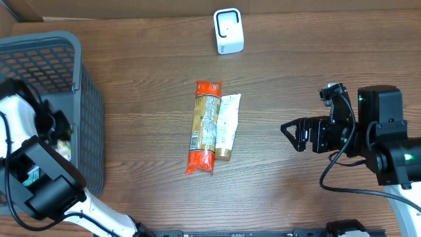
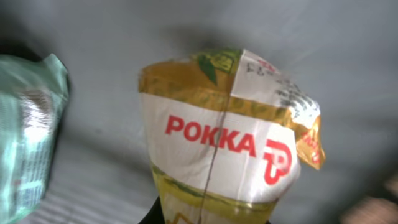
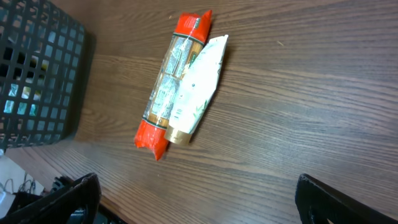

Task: Scan the item barcode
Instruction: 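Grasp the yellow POKKA drink pouch with the left gripper, then place the yellow pouch left of the spaghetti pack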

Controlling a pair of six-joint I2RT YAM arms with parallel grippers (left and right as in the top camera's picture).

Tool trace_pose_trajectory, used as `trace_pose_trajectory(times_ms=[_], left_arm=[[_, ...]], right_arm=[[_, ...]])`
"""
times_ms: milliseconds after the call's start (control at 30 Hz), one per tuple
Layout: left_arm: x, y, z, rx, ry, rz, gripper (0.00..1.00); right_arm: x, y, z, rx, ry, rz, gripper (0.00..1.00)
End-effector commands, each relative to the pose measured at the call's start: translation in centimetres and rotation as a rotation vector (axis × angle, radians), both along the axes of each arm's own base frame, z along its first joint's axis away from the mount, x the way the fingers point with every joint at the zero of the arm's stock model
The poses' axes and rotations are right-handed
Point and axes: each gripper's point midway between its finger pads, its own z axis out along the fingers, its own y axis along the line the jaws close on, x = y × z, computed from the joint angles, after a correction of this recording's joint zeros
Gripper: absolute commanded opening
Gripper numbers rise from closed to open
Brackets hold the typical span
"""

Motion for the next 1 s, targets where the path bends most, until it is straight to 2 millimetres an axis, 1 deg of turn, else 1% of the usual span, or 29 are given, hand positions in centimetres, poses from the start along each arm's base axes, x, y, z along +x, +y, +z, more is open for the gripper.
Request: trace_pose_trajectory(times_ms=[0,67,100,167,233,267,333,367,433,500,533,633,700,800,967], left_arm=[[5.2,-0.2,9.9,-0.028,-0.301,0.059,0.04],[6.8,-1.9,15.0,-0.101,-0.441,0.045,0.04],[7.8,-4.0,19.5,-0.175,-0.571,0.009,0.04],[8.3,-6.7,24.7,-0.255,-0.717,-0.058,0.04],[8.0,-9.6,29.3,-0.320,-0.836,-0.132,0.04],[7.7,-11.1,31.1,-0.342,-0.882,-0.170,0.04],[7.2,-13.4,33.8,-0.346,-0.944,-0.240,0.04],[7.1,-14.6,34.8,-0.340,-0.969,-0.277,0.04],[7.0,-17.8,36.2,-0.336,-0.991,-0.368,0.04],[7.1,-21.0,36.4,-0.331,-0.974,-0.445,0.04],[7.4,-22.3,36.0,-0.314,-0.951,-0.476,0.04],[8.3,-26.0,33.7,-0.230,-0.837,-0.553,0.04],[9.0,-28.0,31.1,-0.157,-0.721,-0.549,0.04],[9.3,-30.1,26.0,-0.054,-0.520,-0.496,0.04],[9.0,-31.9,17.0,0.074,-0.232,-0.416,0.04]], right_arm=[[0.2,0.1,1.1,-0.002,-0.041,0.007,1.00],[0.2,0.1,1.1,-0.002,-0.041,0.007,1.00],[0.2,0.1,1.1,-0.002,-0.041,0.007,1.00],[0.2,0.1,1.1,-0.002,-0.041,0.007,1.00],[0.2,0.1,1.1,-0.002,-0.041,0.007,1.00],[0.2,0.1,1.1,-0.002,-0.041,0.007,1.00],[0.2,0.1,1.1,-0.002,-0.041,0.007,1.00],[0.2,0.1,1.1,-0.002,-0.041,0.007,1.00],[0.2,0.1,1.1,-0.002,-0.041,0.007,1.00],[0.2,0.1,1.1,-0.002,-0.041,0.007,1.00],[0.2,0.1,1.1,-0.002,-0.041,0.007,1.00],[0.2,0.1,1.1,-0.002,-0.041,0.007,1.00],[0.2,0.1,1.1,-0.002,-0.041,0.007,1.00],[0.2,0.1,1.1,-0.002,-0.041,0.007,1.00],[0.2,0.1,1.1,-0.002,-0.041,0.007,1.00]])
